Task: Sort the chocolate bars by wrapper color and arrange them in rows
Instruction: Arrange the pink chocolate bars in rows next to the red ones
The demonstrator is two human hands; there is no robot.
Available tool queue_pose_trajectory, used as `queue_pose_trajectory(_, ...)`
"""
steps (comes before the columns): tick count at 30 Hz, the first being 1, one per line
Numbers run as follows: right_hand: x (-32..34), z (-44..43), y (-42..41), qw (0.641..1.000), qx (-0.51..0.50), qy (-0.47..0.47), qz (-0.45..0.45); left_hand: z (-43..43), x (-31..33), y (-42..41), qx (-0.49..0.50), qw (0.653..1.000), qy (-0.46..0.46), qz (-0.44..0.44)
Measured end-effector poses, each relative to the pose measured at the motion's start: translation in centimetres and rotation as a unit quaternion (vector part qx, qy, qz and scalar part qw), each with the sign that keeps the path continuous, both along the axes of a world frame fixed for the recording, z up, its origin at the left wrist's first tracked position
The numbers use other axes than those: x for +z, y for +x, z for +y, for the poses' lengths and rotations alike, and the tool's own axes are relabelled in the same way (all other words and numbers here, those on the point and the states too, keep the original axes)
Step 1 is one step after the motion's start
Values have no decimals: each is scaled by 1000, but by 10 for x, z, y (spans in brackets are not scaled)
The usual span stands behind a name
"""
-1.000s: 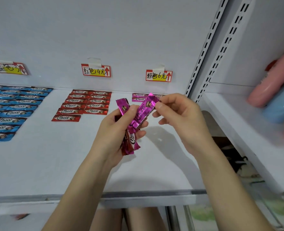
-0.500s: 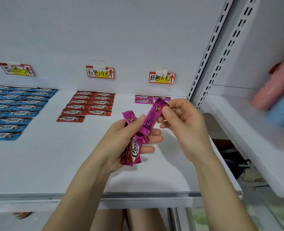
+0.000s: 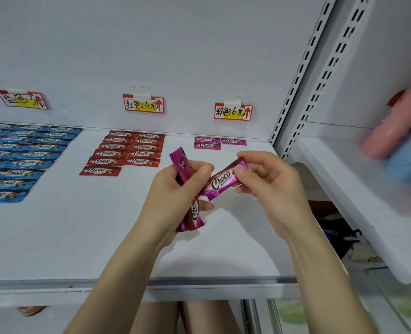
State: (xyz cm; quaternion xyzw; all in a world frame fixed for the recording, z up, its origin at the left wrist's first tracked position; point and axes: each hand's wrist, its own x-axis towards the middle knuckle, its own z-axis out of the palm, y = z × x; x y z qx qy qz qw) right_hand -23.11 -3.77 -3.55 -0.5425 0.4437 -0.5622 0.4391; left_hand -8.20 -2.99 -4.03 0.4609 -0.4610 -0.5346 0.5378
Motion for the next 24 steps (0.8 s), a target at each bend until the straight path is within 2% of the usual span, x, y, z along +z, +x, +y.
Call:
queue_pose_trajectory(3,-1,-3,-2,999,-34,0,-28,2,0,-3,-13,1000,11,4)
queue_pose_trajectory(5,-1,-7,-5,999,-41,-4,-9,3,1,-3,-14,1000,4,-7)
queue_pose_trajectory(7,-1,-9,-8,994,-40,-57,80,0,2,-2,-13,1000,-2,-19)
queue_pose_trajectory(10,7,-10,-17,964,14,-145,220,-7,4,1,-25,1000,6,-15)
queue_pose_trajectory(14,19,-26,-25,935,60,-142,319,-18,5,0,-31,999,30,7)
queue_pose_trajectory(17,21,-42,-27,897,89,-135,412,-25,3,-2,-27,999,43,12)
queue_pose_trajectory(21,20,-57,-29,877,110,-159,439,-35,3,-5,-23,998,59,26)
queue_pose_trajectory(24,16,-68,-30,880,128,-156,430,-42,3,-7,-18,997,65,30)
